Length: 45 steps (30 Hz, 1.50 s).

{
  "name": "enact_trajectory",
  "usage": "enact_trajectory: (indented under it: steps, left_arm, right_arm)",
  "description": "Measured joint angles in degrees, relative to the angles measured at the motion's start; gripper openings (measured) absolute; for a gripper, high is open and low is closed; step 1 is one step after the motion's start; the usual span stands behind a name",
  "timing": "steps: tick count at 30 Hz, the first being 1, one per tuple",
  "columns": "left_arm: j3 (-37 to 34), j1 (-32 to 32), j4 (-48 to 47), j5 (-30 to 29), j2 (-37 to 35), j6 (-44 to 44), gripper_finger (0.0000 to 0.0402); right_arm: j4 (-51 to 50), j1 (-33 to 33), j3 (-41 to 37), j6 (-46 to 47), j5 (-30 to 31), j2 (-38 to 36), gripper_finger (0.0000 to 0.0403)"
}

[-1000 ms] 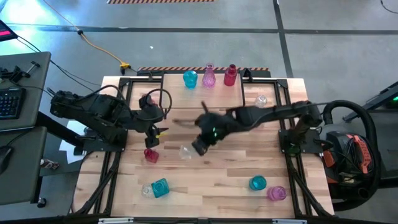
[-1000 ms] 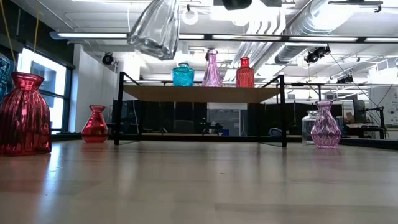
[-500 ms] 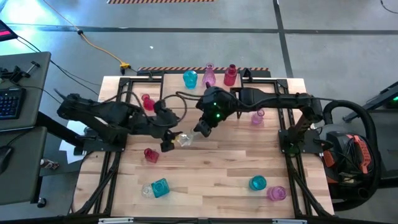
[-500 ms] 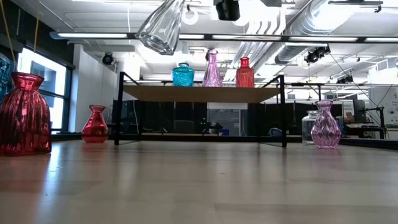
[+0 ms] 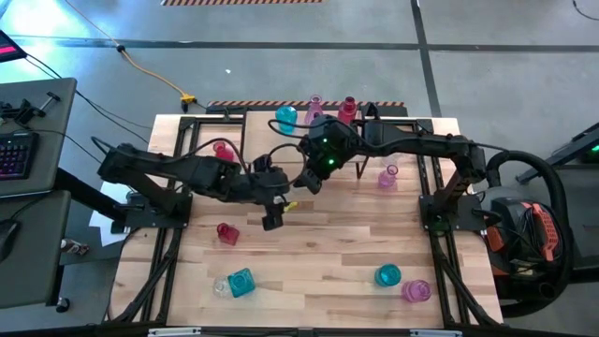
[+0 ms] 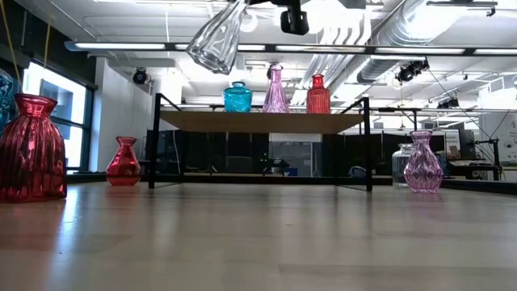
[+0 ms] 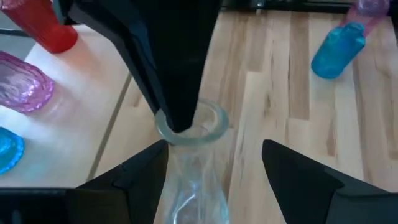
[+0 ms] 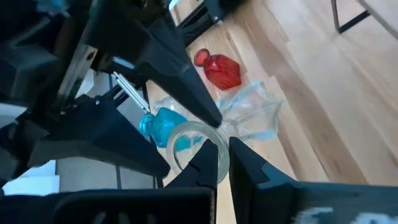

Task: Sort vases onto shelf
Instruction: Put the bottom right transparent flower vase on the shelf

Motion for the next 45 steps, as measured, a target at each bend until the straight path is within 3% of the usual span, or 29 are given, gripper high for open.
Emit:
enact_trajectory:
  steps: [7,16,33,45]
  left_arm:
    - [-0.1,1.1,0.2,0.3,1.3,-1.5,0.0248]
    - [0.0,1.4,2.1,0.7,1.8,-1.5,0.0243]
    - [0.0,1.4,2.0,2.3,1.6,1.4,0.011]
    - [0.0,1.4,2.3,2.7,1.6,2.1,0.0113]
  right_arm:
    - [1.2,0.0,0.0,0.0,-3.4,0.0,0.0]
    - [1.9,0.0,0.0,0.4,-3.5,-0.2,0.0]
    - [1.6,0.0,0.0,0.3,-3.6,-0.2,0.0]
    - [1.1,0.0,0.0,-2.1,-4.1,-0.3,0.0024]
